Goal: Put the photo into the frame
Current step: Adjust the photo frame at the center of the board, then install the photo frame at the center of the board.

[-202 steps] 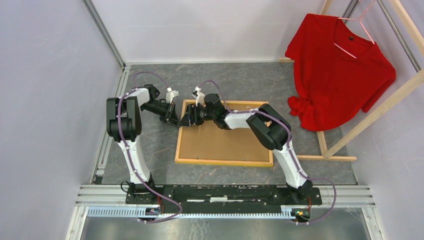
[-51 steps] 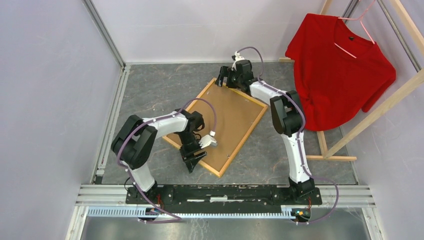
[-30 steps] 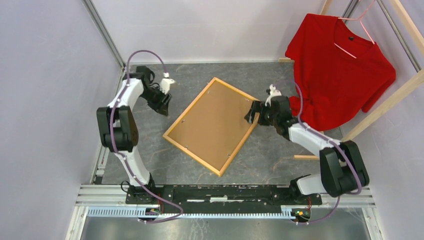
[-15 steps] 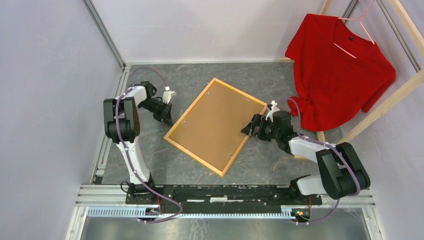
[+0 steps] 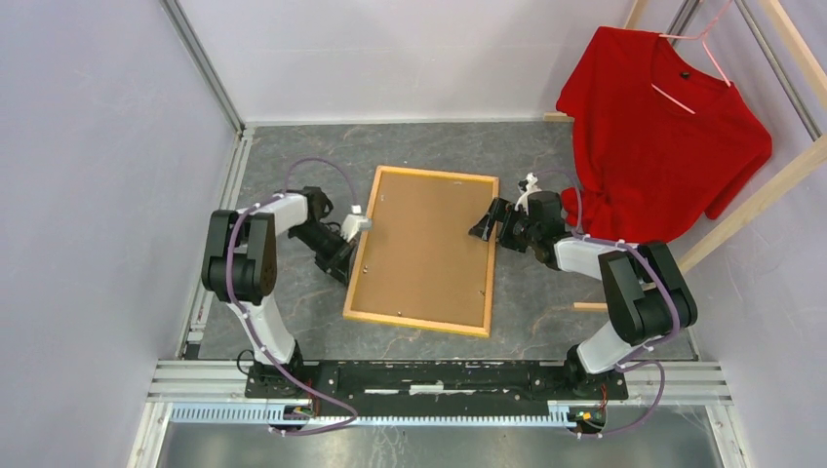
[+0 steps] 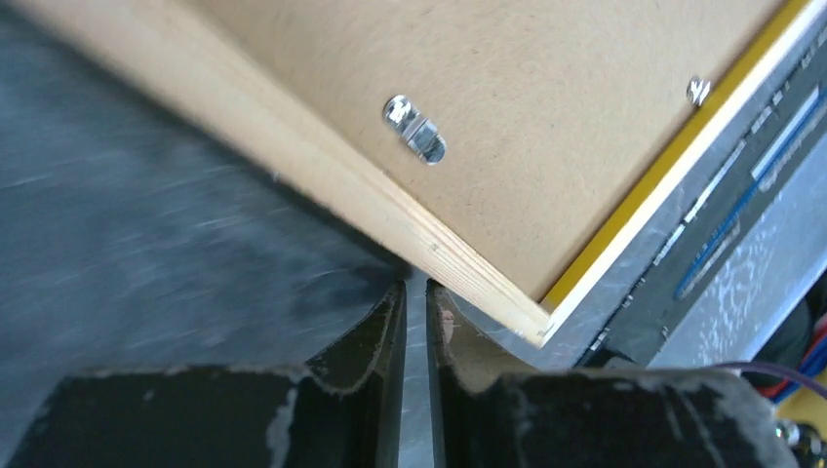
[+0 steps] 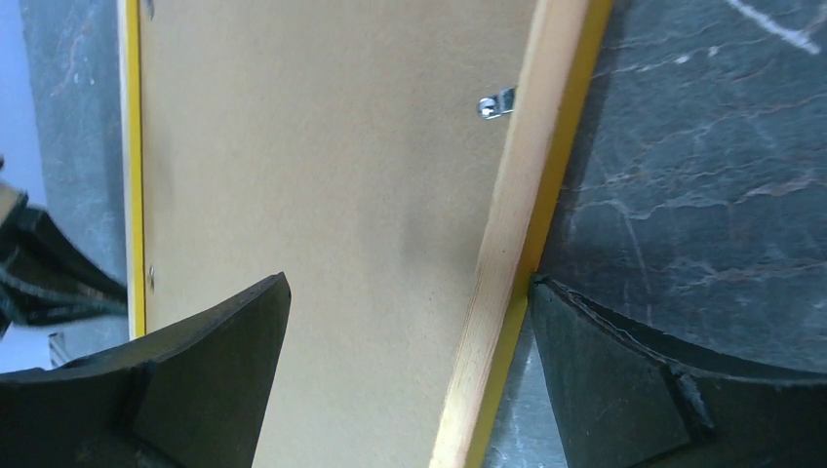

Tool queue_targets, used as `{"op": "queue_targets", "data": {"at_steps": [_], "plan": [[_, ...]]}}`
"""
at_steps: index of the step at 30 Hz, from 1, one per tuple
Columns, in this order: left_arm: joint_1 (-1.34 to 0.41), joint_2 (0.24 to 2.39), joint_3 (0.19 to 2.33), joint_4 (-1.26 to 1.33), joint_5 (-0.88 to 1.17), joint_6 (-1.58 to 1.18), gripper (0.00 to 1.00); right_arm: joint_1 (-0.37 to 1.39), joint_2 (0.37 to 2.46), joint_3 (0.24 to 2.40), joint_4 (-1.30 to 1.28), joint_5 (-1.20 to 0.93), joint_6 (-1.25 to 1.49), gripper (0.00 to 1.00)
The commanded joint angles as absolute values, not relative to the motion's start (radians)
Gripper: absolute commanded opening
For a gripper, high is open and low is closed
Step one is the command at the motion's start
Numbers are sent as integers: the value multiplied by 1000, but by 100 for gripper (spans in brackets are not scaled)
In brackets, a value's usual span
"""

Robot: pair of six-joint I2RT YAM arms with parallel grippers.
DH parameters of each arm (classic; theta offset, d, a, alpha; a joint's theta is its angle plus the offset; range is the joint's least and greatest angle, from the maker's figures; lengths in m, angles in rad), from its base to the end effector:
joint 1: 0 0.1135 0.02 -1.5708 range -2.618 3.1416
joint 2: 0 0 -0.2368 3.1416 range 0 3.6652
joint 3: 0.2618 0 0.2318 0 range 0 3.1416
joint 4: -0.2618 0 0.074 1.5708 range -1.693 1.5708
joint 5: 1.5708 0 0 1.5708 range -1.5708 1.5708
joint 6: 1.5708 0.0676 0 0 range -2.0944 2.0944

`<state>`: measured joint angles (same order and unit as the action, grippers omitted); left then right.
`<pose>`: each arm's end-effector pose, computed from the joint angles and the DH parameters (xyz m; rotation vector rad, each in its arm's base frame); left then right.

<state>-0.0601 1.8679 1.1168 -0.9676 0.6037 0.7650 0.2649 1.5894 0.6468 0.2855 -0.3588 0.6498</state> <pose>0.2720 -0.0548 0.1027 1.1108 2.7061 -0.9294 0.2961 0.1049 0.1205 0.2410 2.3191 0.8819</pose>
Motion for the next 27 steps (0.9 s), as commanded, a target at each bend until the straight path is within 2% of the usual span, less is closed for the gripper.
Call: {"op": "queue_targets", "data": {"at_steps": [1,5,7,10,15,20,27], "plan": [[-170,1793,1044,-972,645,820,22,275,1590,695,255,-355,620,98],[-139,1784,1066,-971,616,800,26,266,1544,692,197,-272,591,98],[-88,1787,1095,-986,616,810,33,261,1501,679,189,-235,588,98],[-14,1800,1151,-1036,660,834,42,256,1419,635,223,-221,613,97],[-9,1823,1169,-1051,791,812,49,271,1316,597,244,-205,650,92],[-27,1912,1193,-1056,867,789,46,405,1287,585,306,-209,692,89],[-32,1968,1193,-1032,882,765,35,644,1461,623,464,-231,780,86]]}}
